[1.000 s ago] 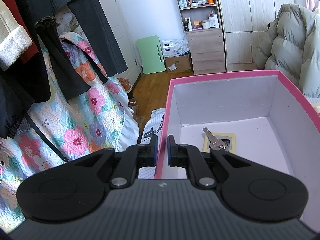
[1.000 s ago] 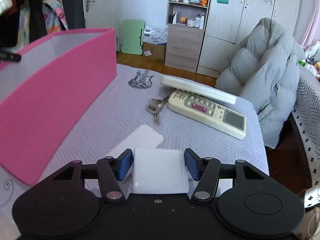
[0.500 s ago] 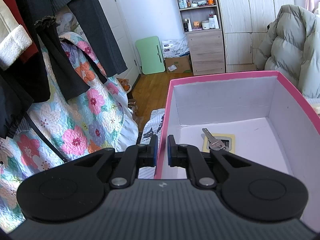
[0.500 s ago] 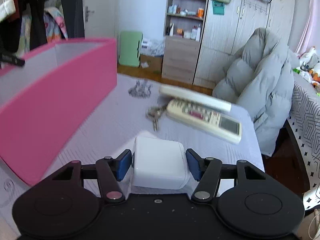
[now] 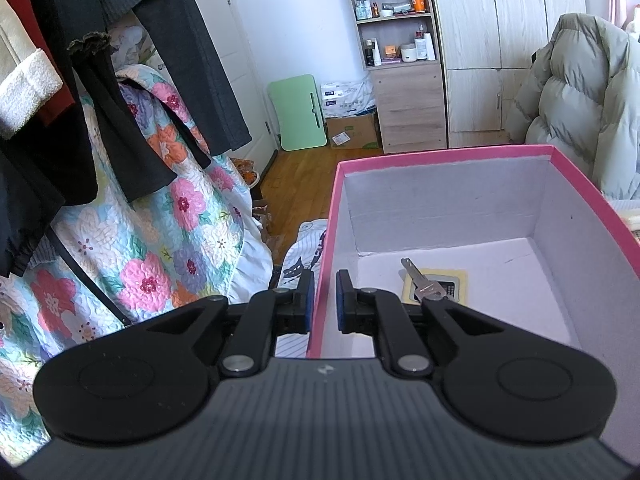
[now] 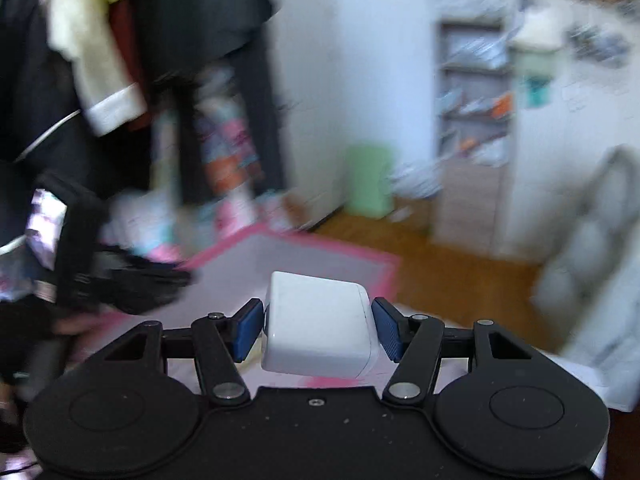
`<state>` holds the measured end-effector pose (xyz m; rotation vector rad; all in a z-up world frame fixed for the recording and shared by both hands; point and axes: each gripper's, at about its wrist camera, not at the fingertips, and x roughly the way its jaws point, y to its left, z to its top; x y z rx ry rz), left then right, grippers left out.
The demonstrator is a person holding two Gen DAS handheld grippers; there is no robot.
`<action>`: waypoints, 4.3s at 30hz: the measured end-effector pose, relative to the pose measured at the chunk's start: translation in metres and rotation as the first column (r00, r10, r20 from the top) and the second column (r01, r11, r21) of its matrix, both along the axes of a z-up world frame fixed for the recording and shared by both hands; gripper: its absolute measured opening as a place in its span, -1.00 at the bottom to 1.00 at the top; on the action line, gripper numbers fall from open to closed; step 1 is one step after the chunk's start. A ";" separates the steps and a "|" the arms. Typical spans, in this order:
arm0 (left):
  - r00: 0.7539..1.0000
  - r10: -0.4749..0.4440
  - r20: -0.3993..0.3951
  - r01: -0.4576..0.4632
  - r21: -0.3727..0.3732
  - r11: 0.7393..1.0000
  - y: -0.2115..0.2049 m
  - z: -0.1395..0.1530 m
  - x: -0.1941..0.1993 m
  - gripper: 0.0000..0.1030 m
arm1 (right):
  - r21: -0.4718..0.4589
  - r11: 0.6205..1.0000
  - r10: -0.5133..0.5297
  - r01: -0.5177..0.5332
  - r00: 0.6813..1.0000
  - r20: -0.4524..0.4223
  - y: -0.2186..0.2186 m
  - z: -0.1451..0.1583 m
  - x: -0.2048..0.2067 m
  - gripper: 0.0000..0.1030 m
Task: Organize rigid objects
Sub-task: 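Lift the white charger block into the pink box and release it, then move the right tool back and grasp the flat white power bank, then carry the white power bank into the pink box and open the right tool, then return the right tool to the bed and grasp the small white plug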
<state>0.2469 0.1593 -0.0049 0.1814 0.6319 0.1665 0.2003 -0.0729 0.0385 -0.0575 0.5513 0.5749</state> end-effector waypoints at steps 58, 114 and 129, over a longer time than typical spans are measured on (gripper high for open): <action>1.000 -0.009 0.012 0.009 -0.007 1.000 0.007 0.001 -0.002 -0.78 | -0.165 0.936 -0.340 0.310 0.919 -0.200 -0.045 -0.129 0.003 -0.01; 1.000 0.011 -0.022 -0.011 0.022 1.000 0.006 -0.002 0.003 -0.78 | -0.487 0.825 0.188 -0.289 0.951 -0.245 0.106 -0.061 0.108 -0.13; 0.999 0.016 -0.029 -0.015 0.036 0.999 0.002 -0.003 0.005 -0.78 | -0.201 0.976 0.062 -0.085 0.991 -0.121 -0.046 0.005 0.031 0.23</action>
